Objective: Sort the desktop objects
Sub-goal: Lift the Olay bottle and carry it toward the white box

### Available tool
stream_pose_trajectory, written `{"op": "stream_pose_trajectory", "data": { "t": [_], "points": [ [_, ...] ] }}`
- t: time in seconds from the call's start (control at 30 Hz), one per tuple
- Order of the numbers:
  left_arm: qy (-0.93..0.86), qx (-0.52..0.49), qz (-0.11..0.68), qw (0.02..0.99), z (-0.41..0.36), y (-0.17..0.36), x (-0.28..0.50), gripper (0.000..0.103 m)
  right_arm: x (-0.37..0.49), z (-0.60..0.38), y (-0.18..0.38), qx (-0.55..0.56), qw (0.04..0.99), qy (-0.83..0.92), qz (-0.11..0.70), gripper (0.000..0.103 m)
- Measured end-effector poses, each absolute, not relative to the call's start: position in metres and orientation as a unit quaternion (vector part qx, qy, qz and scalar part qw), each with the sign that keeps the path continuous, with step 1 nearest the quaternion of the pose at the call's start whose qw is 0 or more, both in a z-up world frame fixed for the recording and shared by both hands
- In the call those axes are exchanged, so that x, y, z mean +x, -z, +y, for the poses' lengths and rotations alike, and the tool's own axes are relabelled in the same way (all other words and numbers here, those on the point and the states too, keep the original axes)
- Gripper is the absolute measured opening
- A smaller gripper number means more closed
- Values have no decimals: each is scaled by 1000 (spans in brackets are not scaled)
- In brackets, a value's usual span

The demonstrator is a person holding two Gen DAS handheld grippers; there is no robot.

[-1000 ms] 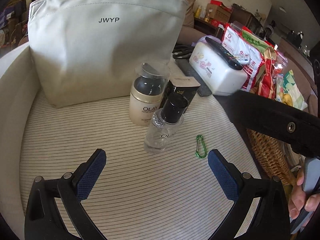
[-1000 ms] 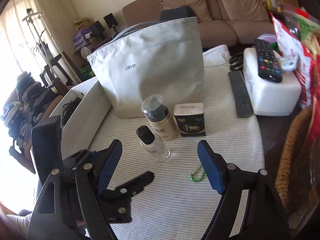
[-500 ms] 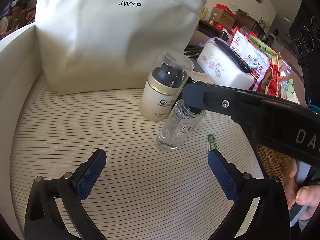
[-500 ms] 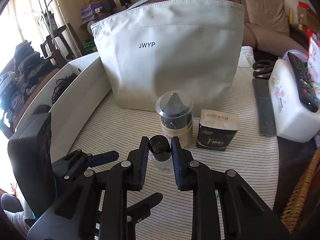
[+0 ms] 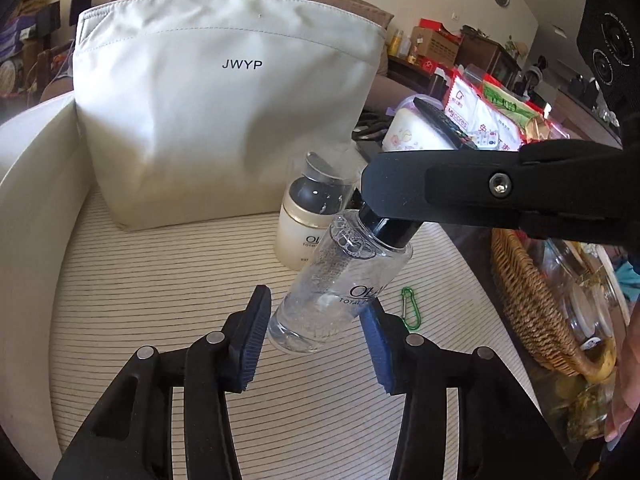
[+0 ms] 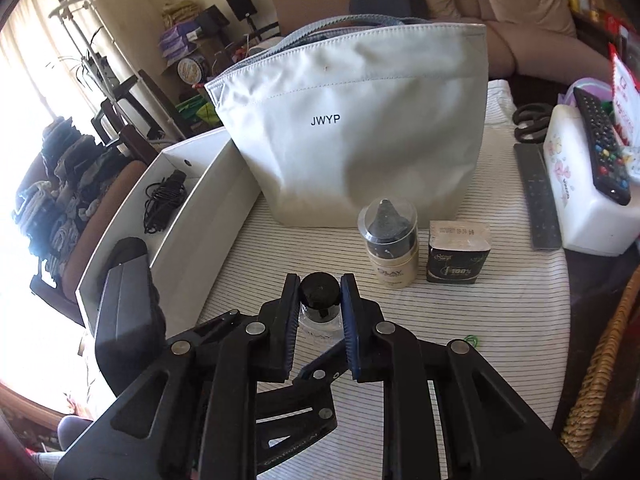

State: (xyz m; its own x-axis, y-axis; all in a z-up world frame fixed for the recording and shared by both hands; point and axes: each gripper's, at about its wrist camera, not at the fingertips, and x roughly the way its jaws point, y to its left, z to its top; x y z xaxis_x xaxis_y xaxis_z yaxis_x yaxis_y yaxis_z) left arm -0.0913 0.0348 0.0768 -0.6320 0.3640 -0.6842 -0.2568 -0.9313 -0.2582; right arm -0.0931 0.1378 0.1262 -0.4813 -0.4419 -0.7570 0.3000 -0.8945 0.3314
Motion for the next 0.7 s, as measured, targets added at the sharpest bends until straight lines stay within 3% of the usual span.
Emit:
{"op": "stream_pose_trajectory", "data": {
  "t": [0.3, 0.7],
  "points": [
    [-908, -371, -89, 174, -6, -125, -68, 47, -77, 102, -175, 446, 235, 860, -80, 19],
    [-889, -385, -185, 165, -146, -188, -60, 47, -89, -28, -241, 434, 281, 853, -65, 19]
  ]
}}
